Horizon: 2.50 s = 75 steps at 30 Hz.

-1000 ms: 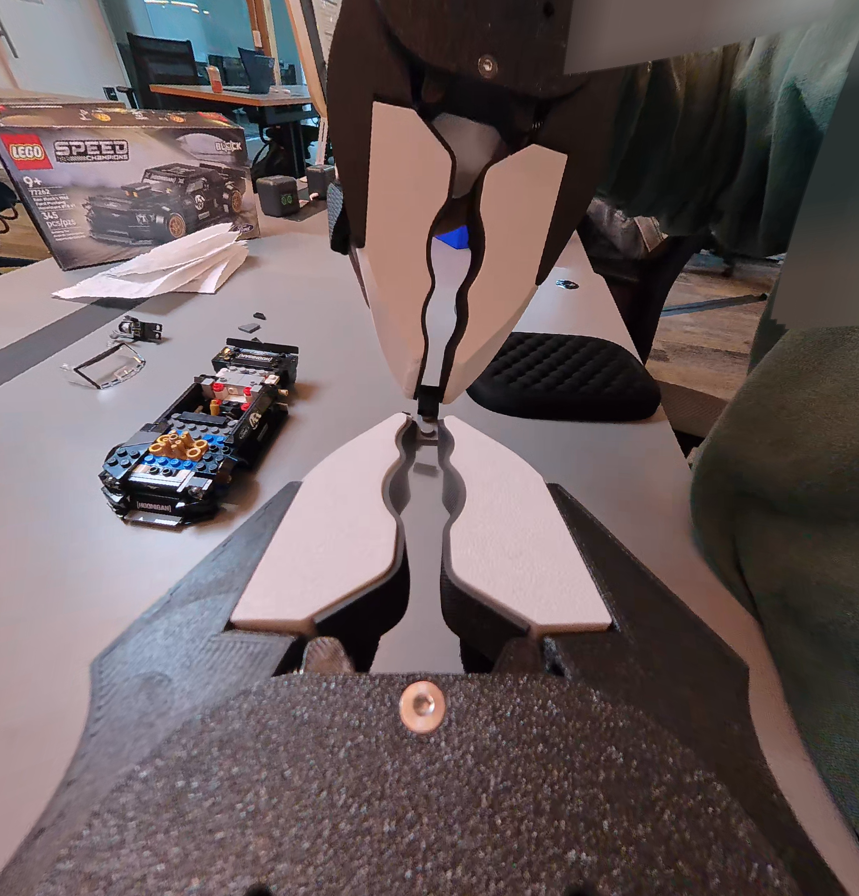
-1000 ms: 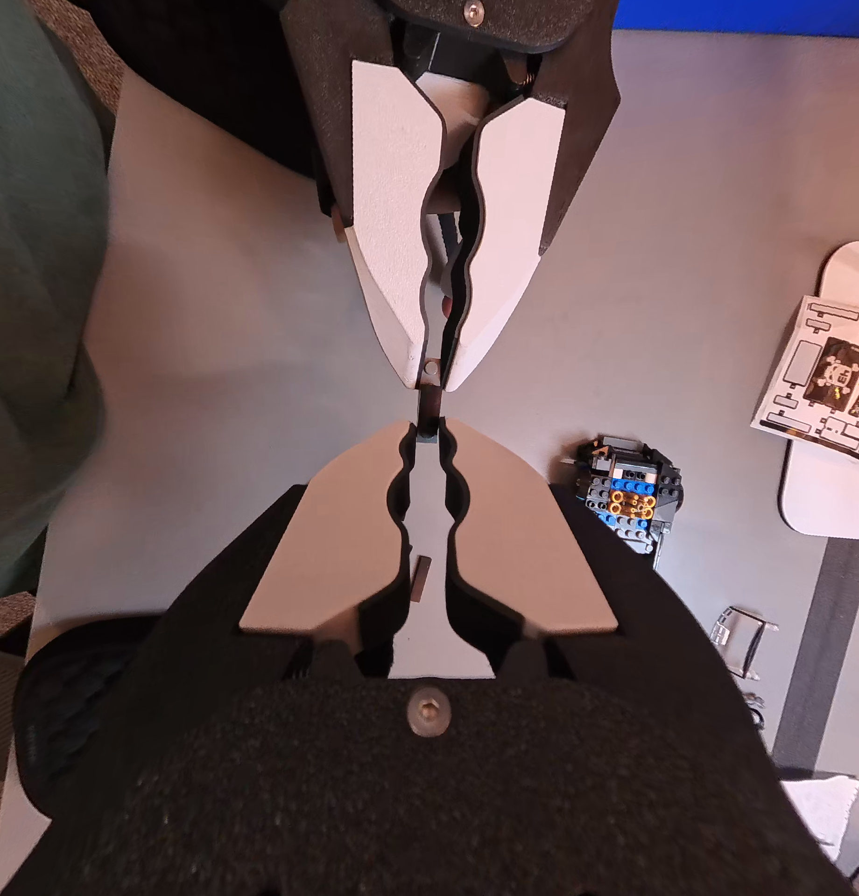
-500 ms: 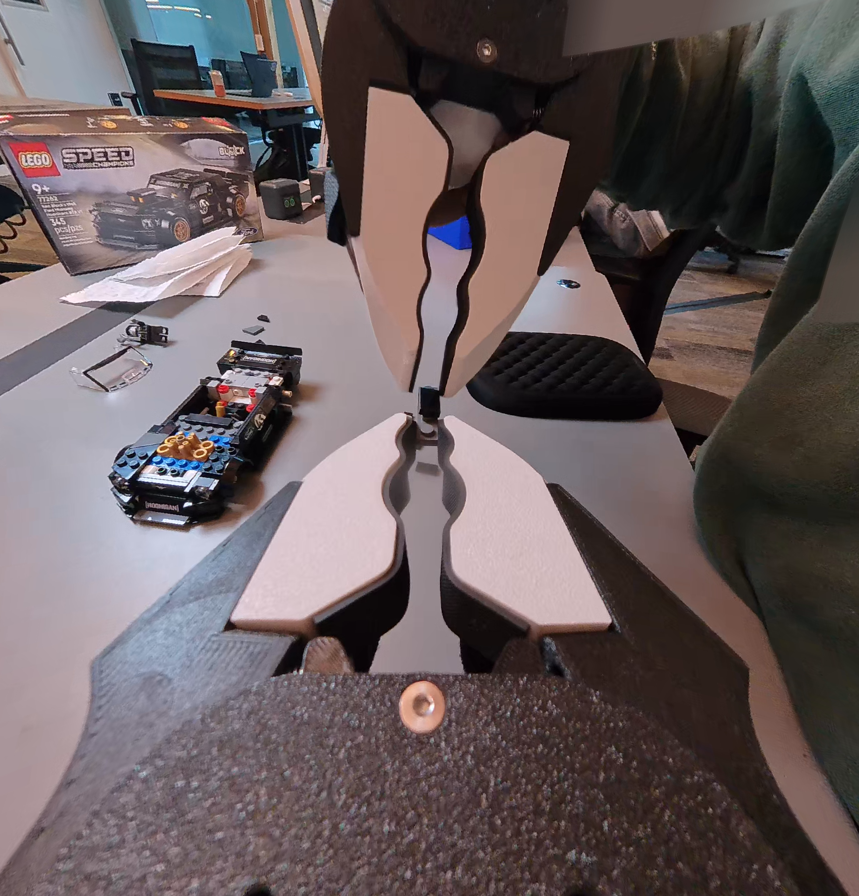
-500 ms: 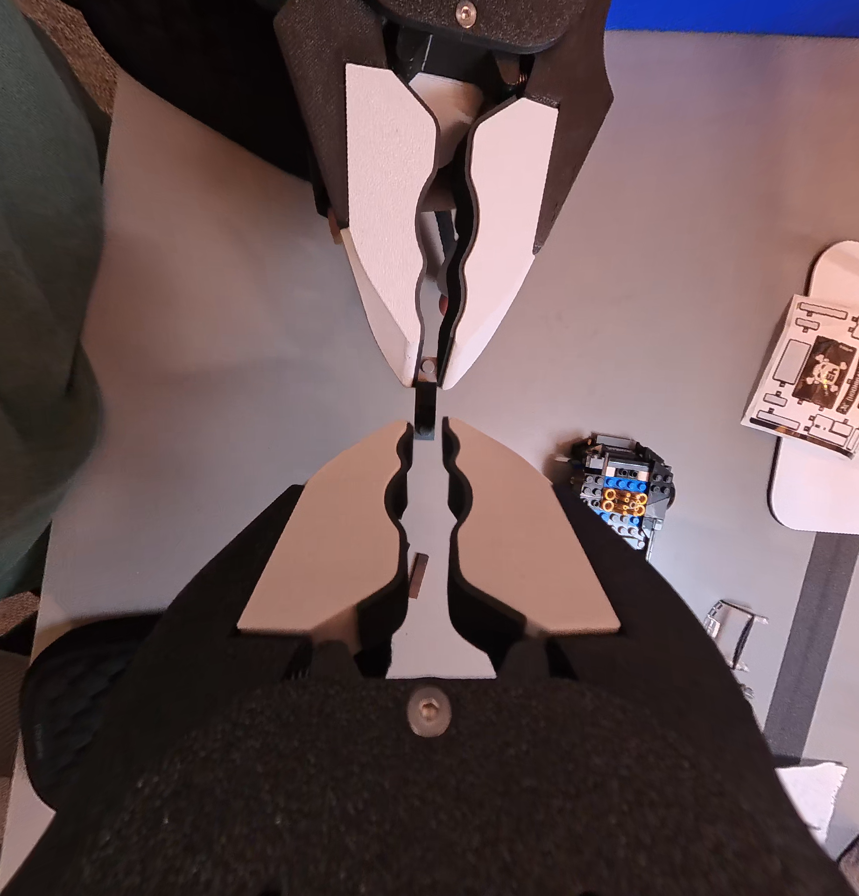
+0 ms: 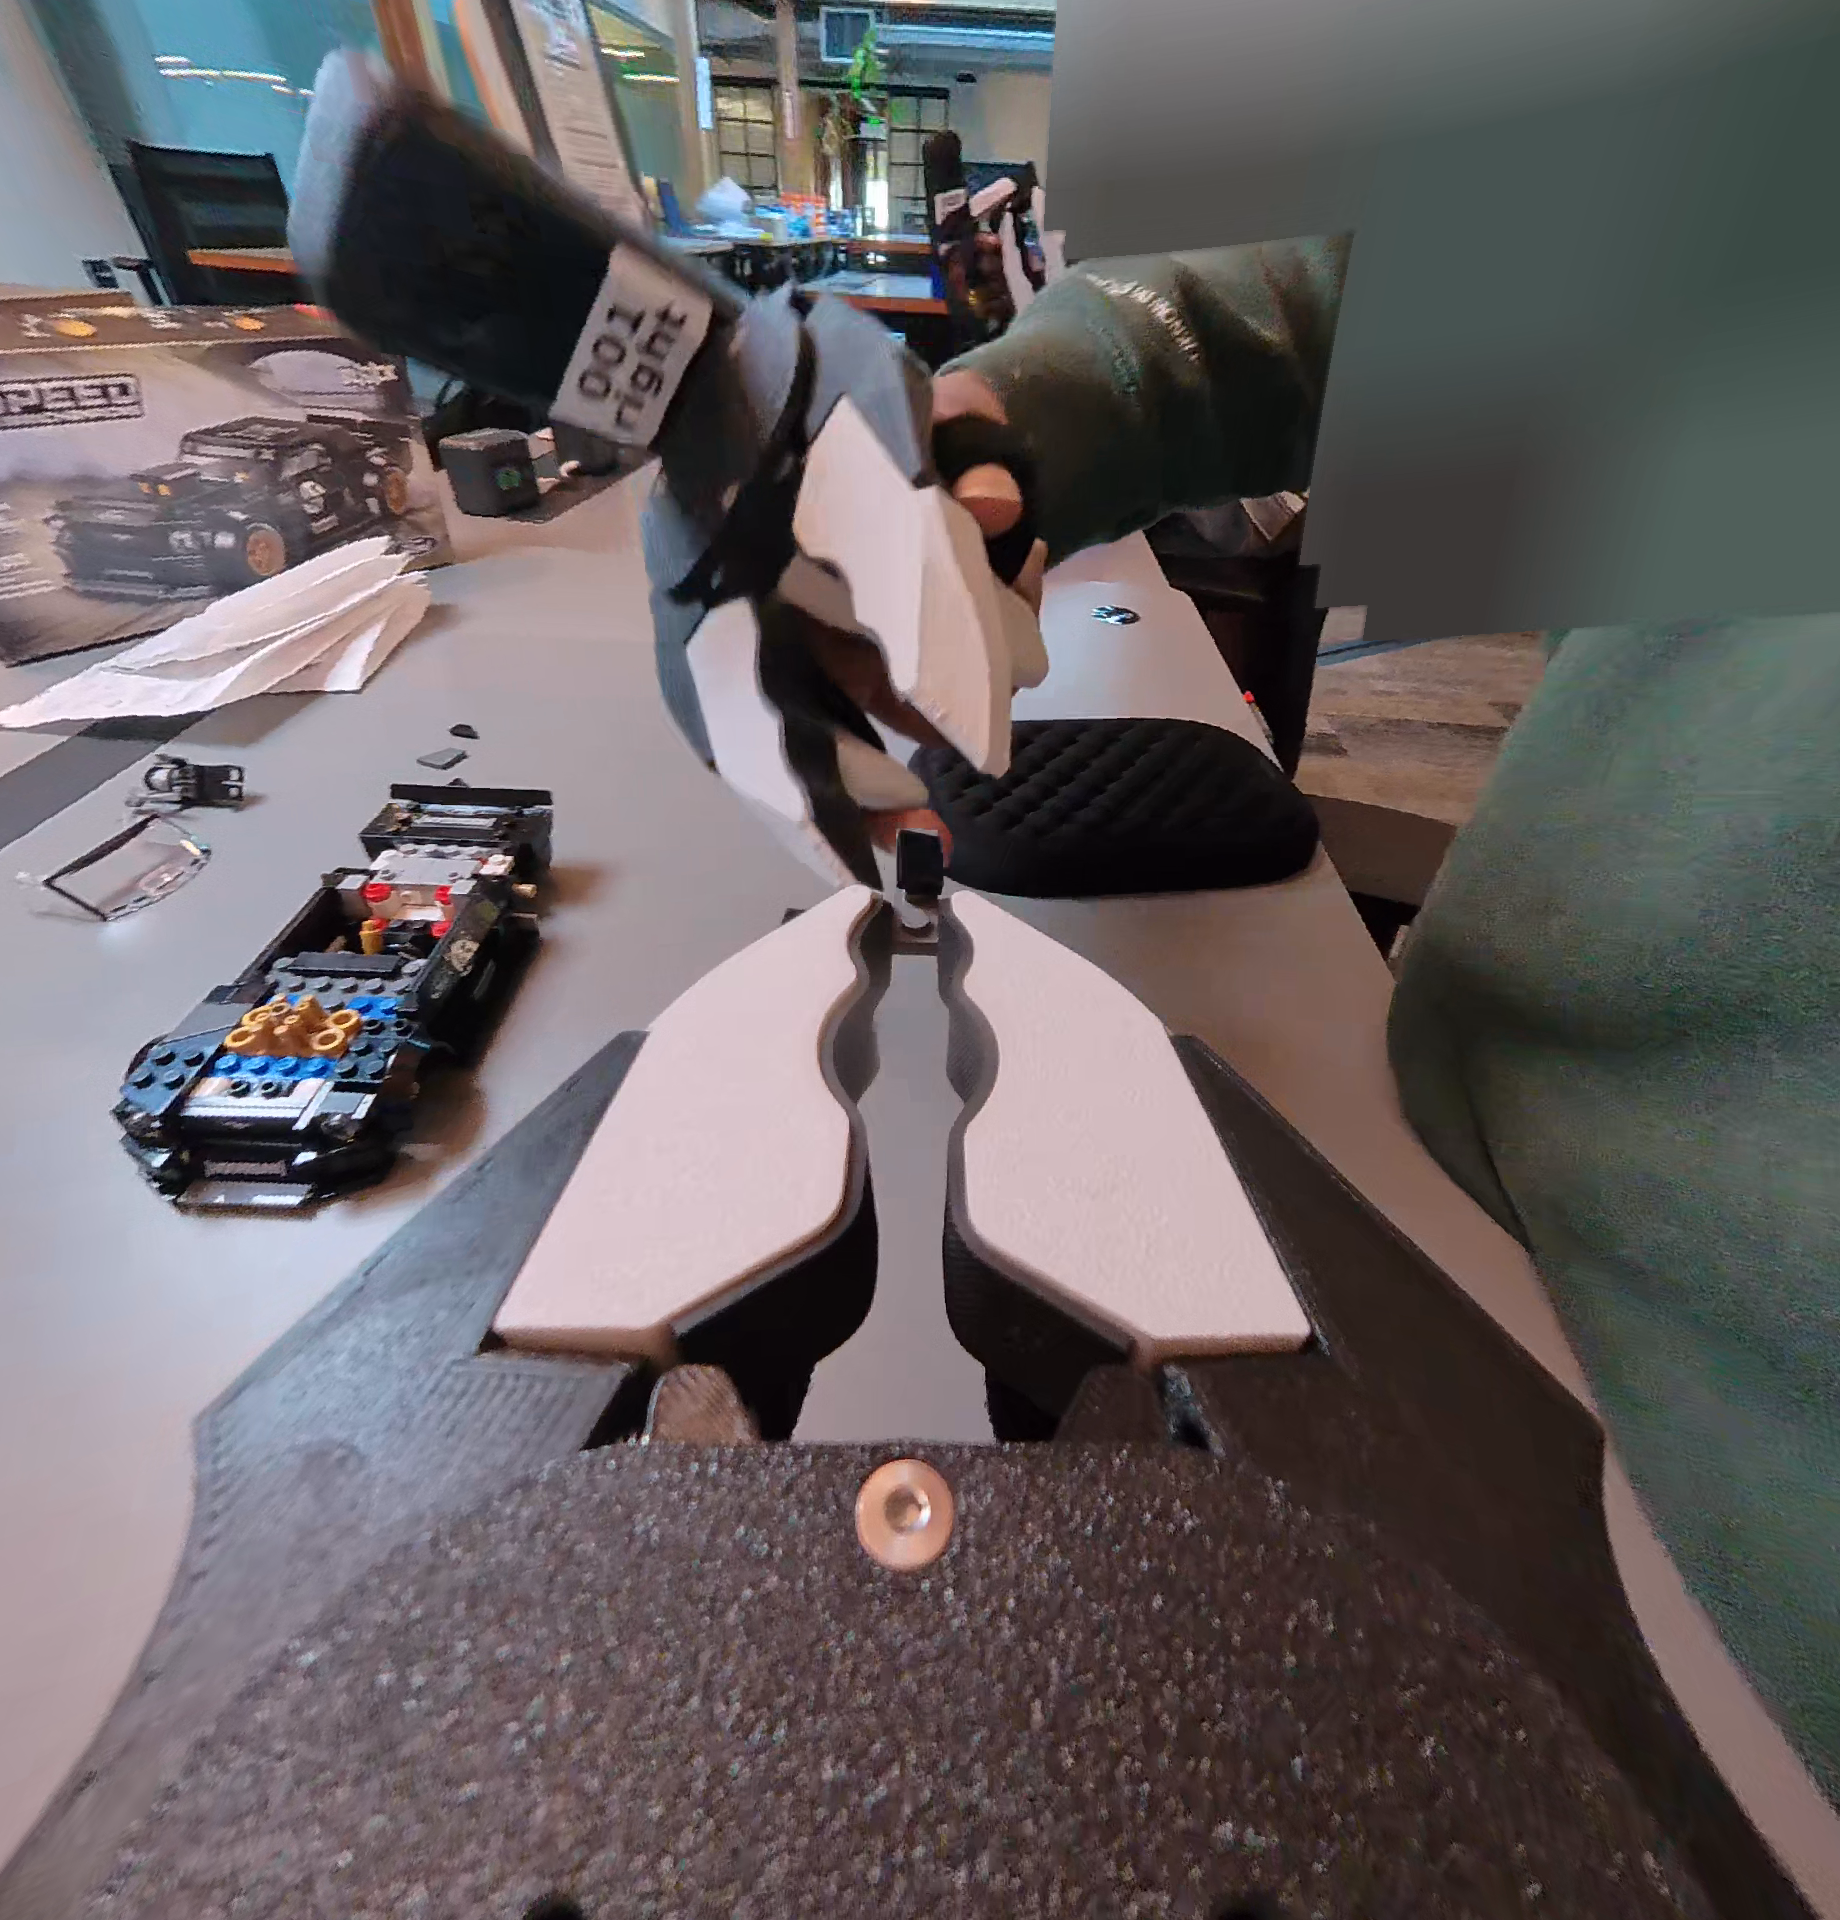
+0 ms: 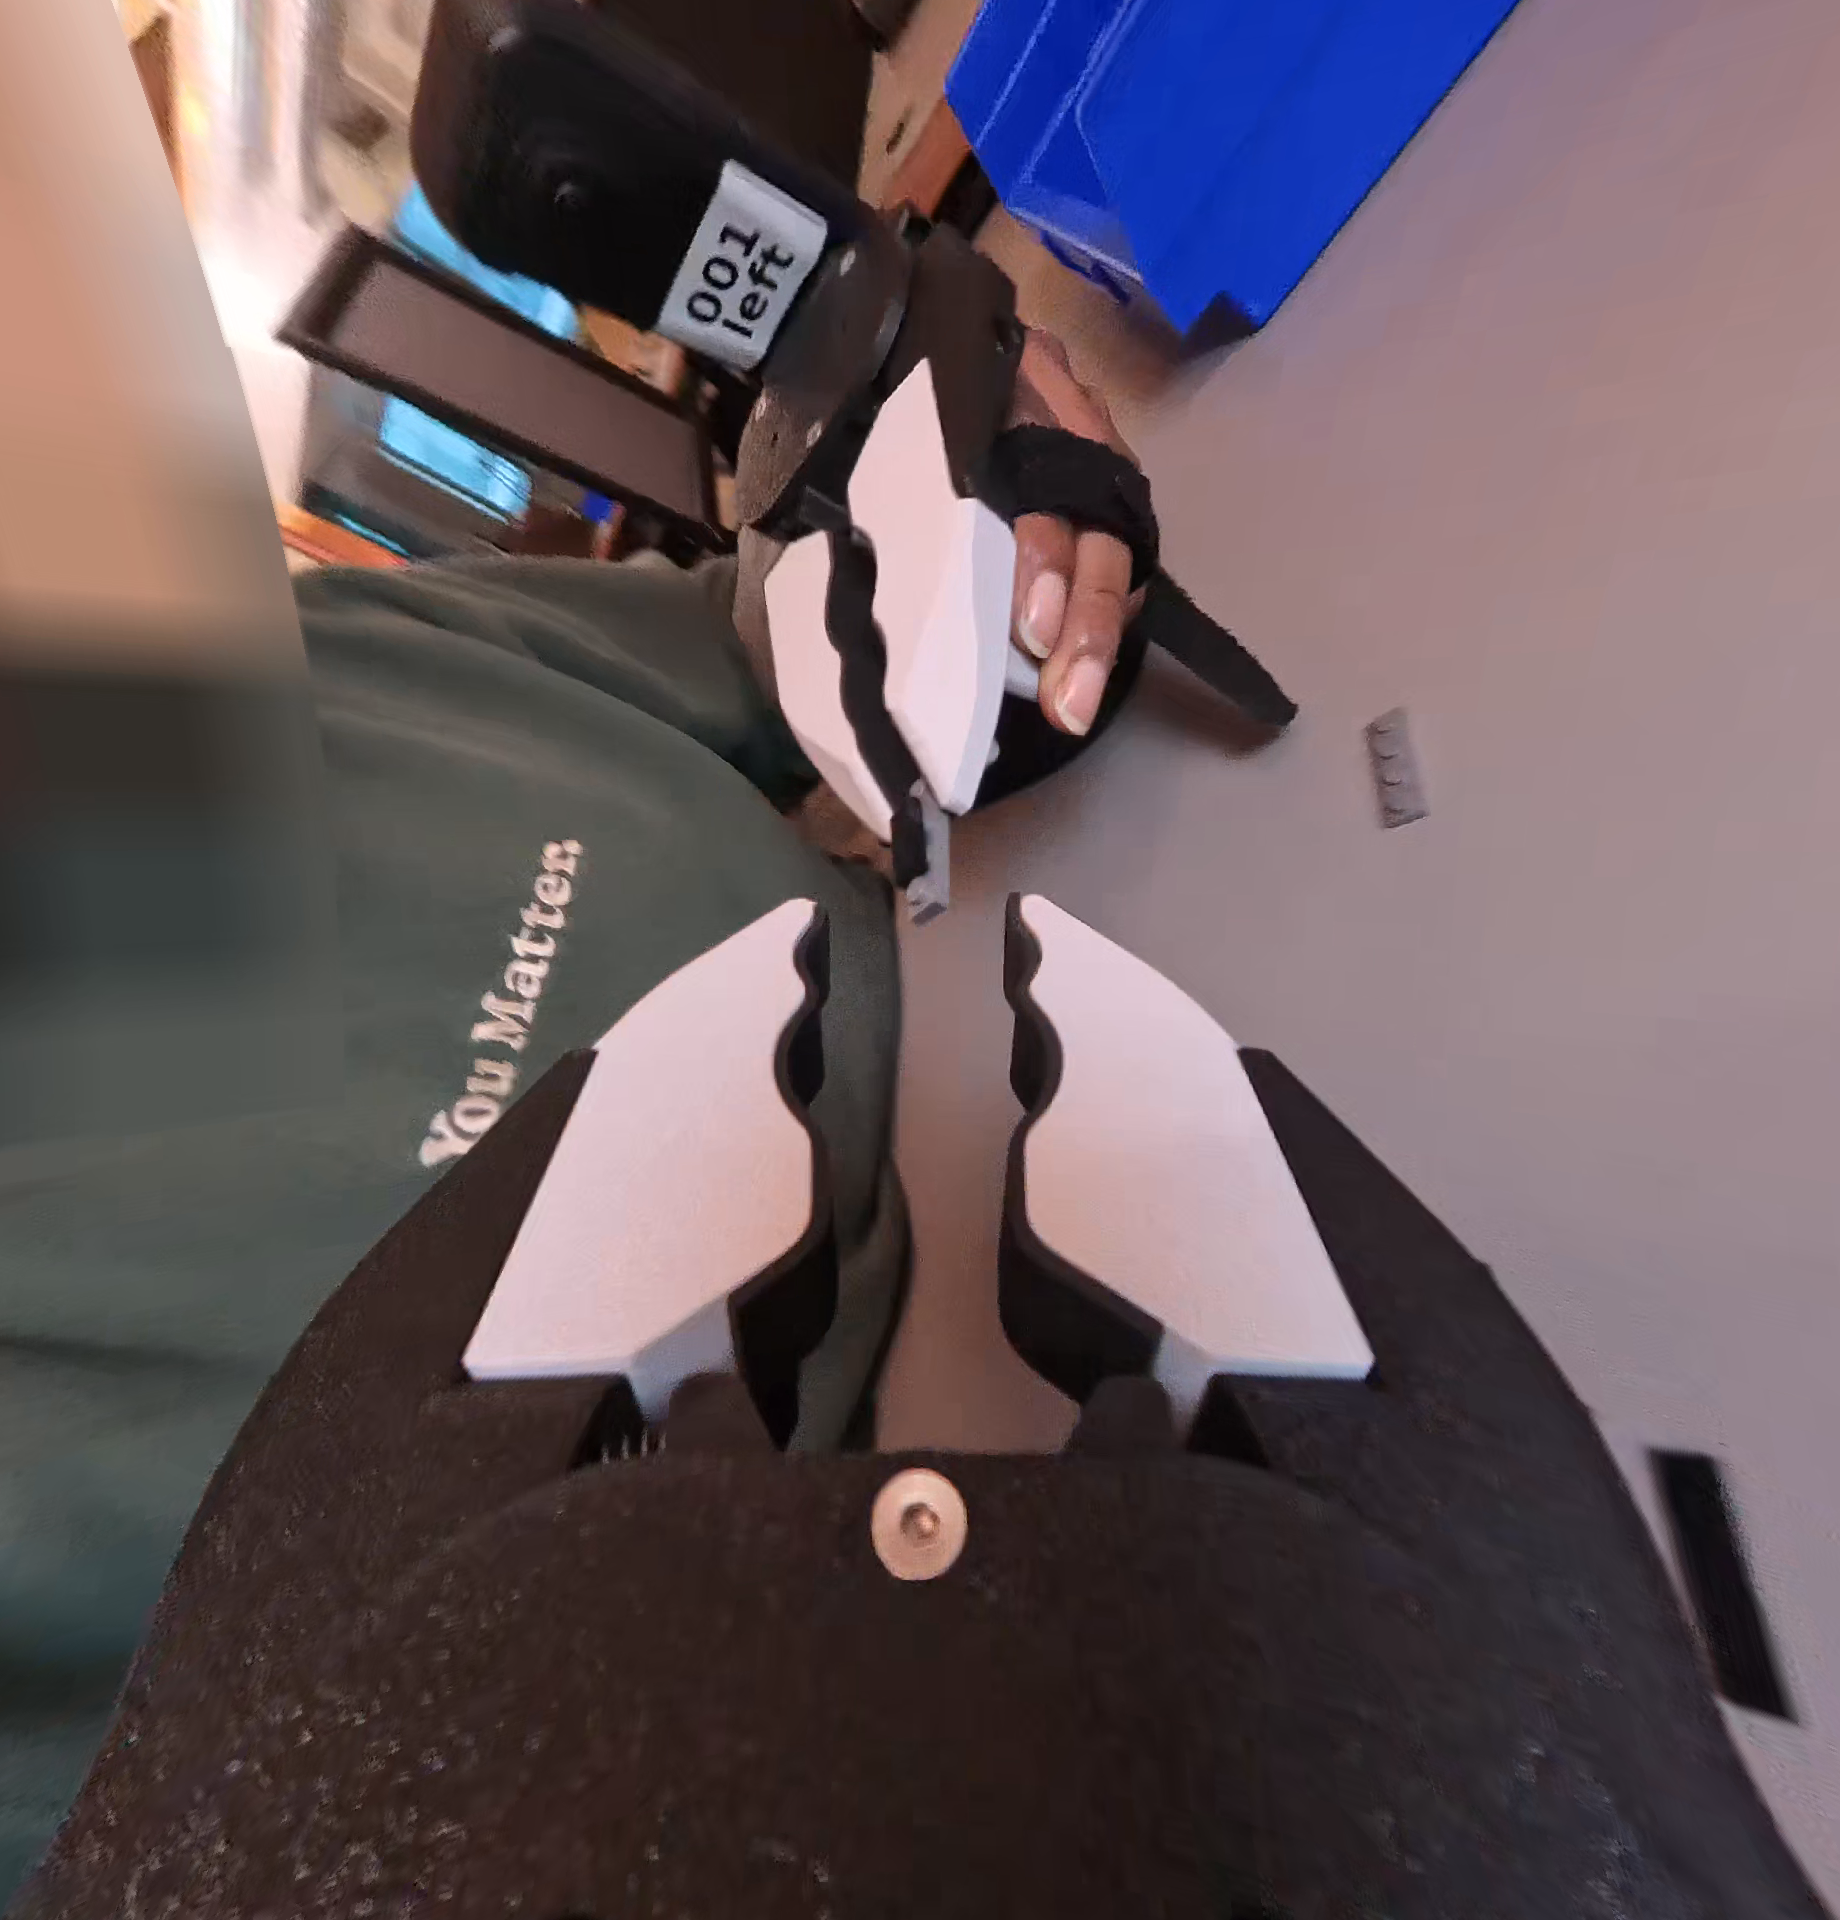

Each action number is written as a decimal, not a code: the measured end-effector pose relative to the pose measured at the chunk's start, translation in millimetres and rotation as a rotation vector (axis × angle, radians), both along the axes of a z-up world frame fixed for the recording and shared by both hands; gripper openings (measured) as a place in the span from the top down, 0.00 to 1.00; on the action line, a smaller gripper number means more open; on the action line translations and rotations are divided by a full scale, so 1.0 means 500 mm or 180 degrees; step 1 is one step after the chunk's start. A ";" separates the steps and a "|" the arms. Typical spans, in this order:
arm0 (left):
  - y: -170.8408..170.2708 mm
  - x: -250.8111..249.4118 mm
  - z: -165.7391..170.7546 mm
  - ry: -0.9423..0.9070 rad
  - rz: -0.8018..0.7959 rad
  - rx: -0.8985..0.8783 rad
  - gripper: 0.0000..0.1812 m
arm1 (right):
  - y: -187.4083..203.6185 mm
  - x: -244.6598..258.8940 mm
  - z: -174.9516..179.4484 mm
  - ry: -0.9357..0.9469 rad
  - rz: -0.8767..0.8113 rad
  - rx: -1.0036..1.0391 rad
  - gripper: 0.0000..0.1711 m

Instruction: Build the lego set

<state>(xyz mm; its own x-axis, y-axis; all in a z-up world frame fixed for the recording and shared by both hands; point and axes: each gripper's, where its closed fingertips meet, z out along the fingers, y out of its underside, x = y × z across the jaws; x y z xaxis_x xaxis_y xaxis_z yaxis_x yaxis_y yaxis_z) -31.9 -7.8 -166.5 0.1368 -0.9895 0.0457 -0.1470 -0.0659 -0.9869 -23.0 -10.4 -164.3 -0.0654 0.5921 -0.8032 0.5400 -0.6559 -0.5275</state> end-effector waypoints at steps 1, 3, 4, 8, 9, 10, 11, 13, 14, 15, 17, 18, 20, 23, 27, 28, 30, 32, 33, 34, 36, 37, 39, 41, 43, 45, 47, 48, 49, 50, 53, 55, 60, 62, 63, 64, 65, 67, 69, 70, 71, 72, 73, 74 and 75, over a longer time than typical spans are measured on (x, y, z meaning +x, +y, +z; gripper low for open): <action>-0.003 0.002 -0.001 0.0003 -0.0019 0.0009 0.95 | -0.002 -0.005 -0.004 0.0022 -0.0028 -0.0164 0.81; -0.004 0.003 -0.003 0.0017 -0.0030 0.0018 0.95 | -0.005 -0.015 -0.014 0.0031 -0.0059 -0.0425 0.81; -0.002 0.003 -0.005 0.0028 -0.0020 0.0019 0.95 | -0.006 -0.019 -0.017 0.0040 -0.0066 -0.0518 0.82; 0.003 0.000 -0.011 0.0066 0.0000 0.0023 0.95 | -0.006 -0.031 -0.018 0.0099 -0.0056 -0.0706 0.86; 0.003 0.000 -0.014 0.0086 -0.0002 0.0031 0.95 | -0.006 -0.033 -0.017 0.0112 -0.0050 -0.0721 0.87; 0.004 0.000 -0.016 0.0104 0.0004 0.0047 0.95 | -0.006 -0.034 -0.016 0.0118 -0.0041 -0.0734 0.88; 0.005 0.000 -0.018 0.0122 0.0003 0.0058 0.95 | -0.007 -0.035 -0.017 0.0115 -0.0032 -0.0735 0.89; 0.004 0.001 -0.019 0.0144 0.0006 0.0096 0.96 | -0.006 -0.036 -0.019 0.0096 -0.0035 -0.0714 0.93; 0.004 0.001 -0.020 0.0156 0.0008 0.0119 0.95 | -0.005 -0.037 -0.018 0.0108 -0.0048 -0.0720 0.94; 0.003 0.001 -0.019 0.0158 0.0012 0.0148 0.95 | -0.006 -0.037 -0.018 0.0109 -0.0039 -0.0734 0.94; 0.002 0.001 -0.019 0.0193 0.0031 0.0233 0.95 | -0.007 -0.037 -0.018 0.0120 -0.0030 -0.0709 0.94; 0.001 0.001 -0.018 0.0211 0.0036 0.0290 0.95 | -0.008 -0.037 -0.018 0.0125 -0.0024 -0.0694 0.94; -0.002 0.001 -0.016 0.0232 0.0043 0.0416 0.95 | -0.012 -0.037 -0.015 0.0150 -0.0006 -0.0697 0.95; -0.007 0.003 -0.014 0.0276 0.0046 0.0642 0.95 | -0.018 -0.035 -0.014 0.0192 0.0012 -0.0550 0.95; -0.018 0.005 -0.010 0.0325 0.0021 0.0957 0.95 | -0.029 -0.033 -0.012 0.0224 0.0095 -0.0269 0.95; -0.022 0.005 -0.009 0.0349 0.0018 0.1062 0.95 | -0.033 -0.032 -0.011 0.0230 0.0122 -0.0200 0.95; -0.027 0.006 -0.005 0.0404 0.0034 0.1282 0.95 | -0.039 -0.032 -0.007 0.0260 0.0150 -0.0065 0.95; -0.035 0.009 -0.005 0.0472 0.0021 0.1493 0.95 | -0.047 -0.029 -0.008 0.0259 0.0195 0.0087 0.95; -0.038 0.011 -0.006 0.0504 0.0019 0.1593 0.95 | -0.050 -0.027 -0.008 0.0261 0.0217 0.0166 0.95; -0.041 0.012 -0.005 0.0530 0.0018 0.1668 0.95 | -0.053 -0.026 -0.008 0.0262 0.0229 0.0233 0.96; -0.042 0.012 -0.009 0.0588 0.0022 0.1729 0.95 | -0.054 -0.025 -0.012 0.0237 0.0217 0.0393 0.96; -0.042 0.012 -0.010 0.0590 0.0024 0.1721 0.95 | -0.053 -0.025 -0.014 0.0229 0.0202 0.0483 0.96; -0.042 0.014 -0.009 0.0509 -0.0003 0.1569 0.95 | -0.052 -0.024 -0.014 0.0242 0.0168 0.0645 0.96; -0.039 0.012 -0.012 0.0403 -0.0052 0.1283 0.94 | -0.048 -0.025 -0.019 0.0237 0.0118 0.0960 0.96; -0.034 0.007 -0.012 0.0292 -0.0111 0.0924 0.86 | -0.039 -0.024 -0.030 0.0169 0.0046 0.1467 0.96; -0.034 0.003 -0.010 0.0187 -0.0199 0.0565 0.87 | -0.031 -0.025 -0.034 0.0155 -0.0059 0.1905 0.96; -0.032 0.005 -0.012 0.0146 -0.0221 0.0391 0.88 | -0.025 -0.026 -0.034 0.0166 -0.0157 0.2303 0.96; -0.031 0.007 -0.012 0.0118 -0.0221 0.0327 0.91 | -0.023 -0.026 -0.034 0.0180 -0.0193 0.2481 0.96; -0.030 0.009 -0.013 0.0108 -0.0215 0.0271 0.93 | -0.023 -0.026 -0.030 0.0223 -0.0234 0.2596 0.96; -0.030 0.011 -0.015 0.0118 -0.0209 0.0245 0.94 | -0.023 -0.026 -0.025 0.0254 -0.0275 0.2679 0.96; -0.028 0.015 -0.009 0.0067 -0.0156 0.0212 0.95 | -0.021 -0.023 -0.019 0.0279 -0.0347 0.2950 0.96; -0.030 0.017 -0.007 0.0058 -0.0161 0.0189 0.95 | -0.022 -0.021 -0.018 0.0290 -0.0355 0.3081 0.96; -0.036 0.020 -0.005 0.0140 -0.0110 0.0376 0.95 | -0.027 -0.018 -0.014 0.0301 -0.0387 0.3358 0.96; -0.040 0.022 -0.009 0.0196 -0.0124 0.0457 0.95 | -0.031 -0.015 -0.017 0.0283 -0.0366 0.3440 0.96; -0.042 0.024 -0.012 0.0223 -0.0133 0.0485 0.95 | -0.033 -0.014 -0.020 0.0270 -0.0360 0.3493 0.96; -0.044 0.025 -0.013 0.0236 -0.0146 0.0492 0.95 | -0.035 -0.013 -0.021 0.0267 -0.0368 0.3496 0.96; -0.045 0.026 -0.014 0.0242 -0.0149 0.0498 0.95 | -0.036 -0.012 -0.022 0.0268 -0.0386 0.3454 0.96; -0.045 0.027 -0.012 0.0218 -0.0148 0.0495 0.96 | -0.036 -0.011 -0.020 0.0314 -0.0420 0.3427 0.96; -0.051 0.029 -0.016 0.0244 -0.0213 0.0496 0.96 | -0.042 -0.009 -0.025 0.0319 -0.0332 0.3477 0.96; -0.054 0.031 -0.016 0.0235 -0.0221 0.0504 0.96 | -0.044 -0.007 -0.025 0.0345 -0.0315 0.3519 0.95; -0.054 0.032 -0.015 0.0225 -0.0214 0.0500 0.96 | -0.045 -0.006 -0.024 0.0375 -0.0336 0.3518 0.95; -0.054 0.033 -0.013 0.0212 -0.0193 0.0494 0.96 | -0.044 -0.005 -0.023 0.0394 -0.0365 0.3474 0.95; -0.053 0.035 -0.012 0.0198 -0.0181 0.0487 0.96 | -0.043 -0.004 -0.022 0.0406 -0.0380 0.3429 0.95; -0.053 0.036 -0.012 0.0187 -0.0177 0.0471 0.96 | -0.043 -0.002 -0.022 0.0417 -0.0393 0.3409 0.95; -0.053 0.037 -0.012 0.0173 -0.0191 0.0448 0.96 | -0.043 -0.001 -0.022 0.0427 -0.0406 0.3400 0.95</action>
